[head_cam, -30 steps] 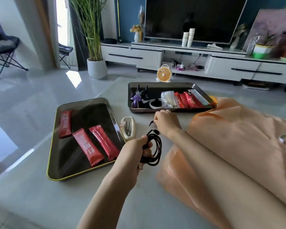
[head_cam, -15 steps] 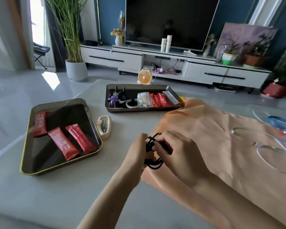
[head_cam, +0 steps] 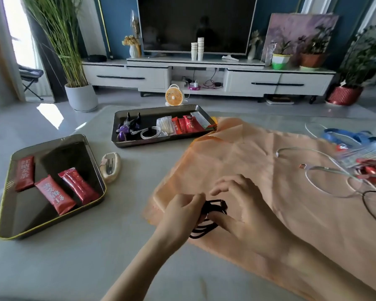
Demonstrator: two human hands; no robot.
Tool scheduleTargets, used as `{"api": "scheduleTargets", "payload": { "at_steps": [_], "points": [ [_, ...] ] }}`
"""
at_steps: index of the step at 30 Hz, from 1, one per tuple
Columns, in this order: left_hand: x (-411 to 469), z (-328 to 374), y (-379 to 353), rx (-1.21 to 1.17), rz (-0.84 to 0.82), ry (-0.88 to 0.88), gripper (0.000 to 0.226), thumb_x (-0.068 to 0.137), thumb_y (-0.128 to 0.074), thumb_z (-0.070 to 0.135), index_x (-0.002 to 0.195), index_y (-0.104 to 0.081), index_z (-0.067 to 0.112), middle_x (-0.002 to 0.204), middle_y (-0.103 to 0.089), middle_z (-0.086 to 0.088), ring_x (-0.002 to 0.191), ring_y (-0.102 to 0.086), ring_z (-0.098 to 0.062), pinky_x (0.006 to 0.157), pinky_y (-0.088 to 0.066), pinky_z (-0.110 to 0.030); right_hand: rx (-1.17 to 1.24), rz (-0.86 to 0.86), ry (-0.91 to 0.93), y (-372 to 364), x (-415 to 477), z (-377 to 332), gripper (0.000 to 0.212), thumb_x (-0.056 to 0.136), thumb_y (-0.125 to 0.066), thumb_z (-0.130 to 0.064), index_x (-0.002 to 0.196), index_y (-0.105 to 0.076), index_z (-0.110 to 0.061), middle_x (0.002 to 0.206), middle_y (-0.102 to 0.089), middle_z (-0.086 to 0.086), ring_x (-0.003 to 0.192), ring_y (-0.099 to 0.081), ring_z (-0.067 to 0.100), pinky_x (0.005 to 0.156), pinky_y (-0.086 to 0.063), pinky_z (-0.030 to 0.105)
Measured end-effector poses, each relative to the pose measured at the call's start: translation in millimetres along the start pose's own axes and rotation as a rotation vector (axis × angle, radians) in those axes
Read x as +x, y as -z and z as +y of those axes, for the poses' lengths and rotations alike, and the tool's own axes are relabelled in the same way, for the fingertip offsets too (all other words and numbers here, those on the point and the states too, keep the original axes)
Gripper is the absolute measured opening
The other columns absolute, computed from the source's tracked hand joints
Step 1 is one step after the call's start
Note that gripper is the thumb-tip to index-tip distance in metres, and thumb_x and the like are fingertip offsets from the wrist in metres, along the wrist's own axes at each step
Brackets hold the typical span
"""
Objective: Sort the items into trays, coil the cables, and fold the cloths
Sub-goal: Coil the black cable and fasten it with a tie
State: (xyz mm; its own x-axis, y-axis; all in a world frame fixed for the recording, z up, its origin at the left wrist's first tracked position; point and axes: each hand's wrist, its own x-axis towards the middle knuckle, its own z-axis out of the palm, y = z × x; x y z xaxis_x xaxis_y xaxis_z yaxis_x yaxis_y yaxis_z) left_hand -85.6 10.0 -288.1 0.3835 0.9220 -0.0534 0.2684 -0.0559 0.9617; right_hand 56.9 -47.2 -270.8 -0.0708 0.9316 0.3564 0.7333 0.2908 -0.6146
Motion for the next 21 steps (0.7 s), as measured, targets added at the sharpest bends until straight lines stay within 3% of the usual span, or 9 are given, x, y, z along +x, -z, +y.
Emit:
{"api": "scheduleTargets", "payload": {
  "at_steps": [3, 7, 10, 13, 17, 19, 21],
  "points": [
    [-4.3, -3.7, -7.7, 0.062, -0.038, -0.054, 0.046, 0.091, -0.041, 0.025, 0.045, -0.038, 0.02, 0.044, -0.036, 0.01, 0.043, -0.03, -0.007, 0.045, -0.025, -0.015, 0.278, -0.169, -0.138, 5.8, -5.0, 6.7, 0.031, 0.08, -0.073, -0.017, 0.096, -0.053, -0.033, 0.09, -0.063, -0.014, 0.09, -0.057, -0.005, 0.078, -0.04, 0.007],
    [-9.0, -2.9, -16.8, 0.052, -0.02, -0.077, 0.054, 0.093, -0.04, 0.026, 0.04, -0.047, 0.023, 0.04, -0.037, 0.011, 0.041, -0.032, -0.004, 0.043, -0.025, -0.011, 0.297, -0.157, -0.137, 6.2, -4.9, 12.1, 0.026, 0.077, -0.076, -0.017, 0.092, -0.056, -0.022, 0.086, -0.068, -0.003, 0.082, -0.065, 0.01, 0.076, -0.052, 0.03],
    [-13.0, -1.9, -21.5, 0.052, 0.018, -0.146, 0.058, 0.096, -0.04, 0.024, 0.04, -0.054, 0.029, 0.038, -0.041, 0.013, 0.04, -0.038, -0.001, 0.042, -0.026, -0.009, 0.319, -0.174, -0.166, 8.0, -2.8, 14.0, 0.023, 0.075, -0.077, -0.017, 0.088, -0.058, -0.015, 0.087, -0.068, 0.002, 0.085, -0.064, 0.017, 0.079, -0.051, 0.037],
    [-16.9, -4.7, -25.8, 0.081, 0.036, -0.212, 0.046, 0.093, -0.039, 0.031, 0.054, -0.063, 0.02, 0.045, -0.046, 0.014, 0.045, -0.04, -0.001, 0.046, -0.028, -0.01, 0.321, -0.244, -0.189, 11.3, -1.9, 17.6, 0.023, 0.074, -0.078, -0.017, 0.083, -0.057, -0.015, 0.079, -0.064, -0.005, 0.074, -0.059, 0.009, 0.071, -0.049, 0.029],
    [-23.7, -7.5, -30.1, 0.213, 0.023, -0.395, 0.053, 0.099, -0.041, 0.022, 0.049, -0.052, 0.036, 0.041, -0.04, 0.014, 0.041, -0.037, -0.003, 0.045, -0.026, -0.009, 0.449, -0.375, -0.209, 19.4, -2.7, 20.1, 0.029, 0.071, -0.08, -0.007, 0.073, -0.051, -0.007, 0.068, -0.05, -0.005, 0.064, -0.047, 0.005, 0.064, -0.042, 0.02],
    [-23.7, -9.8, -30.7, 0.295, 0.07, -0.511, 0.052, 0.098, -0.04, 0.027, 0.046, -0.041, 0.035, 0.045, -0.042, 0.015, 0.047, -0.039, -0.004, 0.052, -0.029, -0.007, 0.424, -0.371, -0.2, 22.5, -3.0, 20.9, 0.028, 0.069, -0.081, -0.007, 0.074, -0.054, -0.004, 0.066, -0.051, -0.005, 0.06, -0.045, 0.001, 0.061, -0.038, 0.013],
    [-21.3, -12.3, -29.9, 0.347, 0.121, -0.567, 0.046, 0.093, -0.038, 0.038, 0.048, -0.032, 0.035, 0.048, -0.042, 0.013, 0.055, -0.041, -0.004, 0.063, -0.031, -0.007, 0.349, -0.33, -0.174, 23.2, -3.5, 21.3, 0.024, 0.069, -0.083, -0.014, 0.072, -0.059, -0.012, 0.065, -0.054, -0.013, 0.06, -0.046, -0.003, 0.06, -0.036, 0.009]
  ]
}}
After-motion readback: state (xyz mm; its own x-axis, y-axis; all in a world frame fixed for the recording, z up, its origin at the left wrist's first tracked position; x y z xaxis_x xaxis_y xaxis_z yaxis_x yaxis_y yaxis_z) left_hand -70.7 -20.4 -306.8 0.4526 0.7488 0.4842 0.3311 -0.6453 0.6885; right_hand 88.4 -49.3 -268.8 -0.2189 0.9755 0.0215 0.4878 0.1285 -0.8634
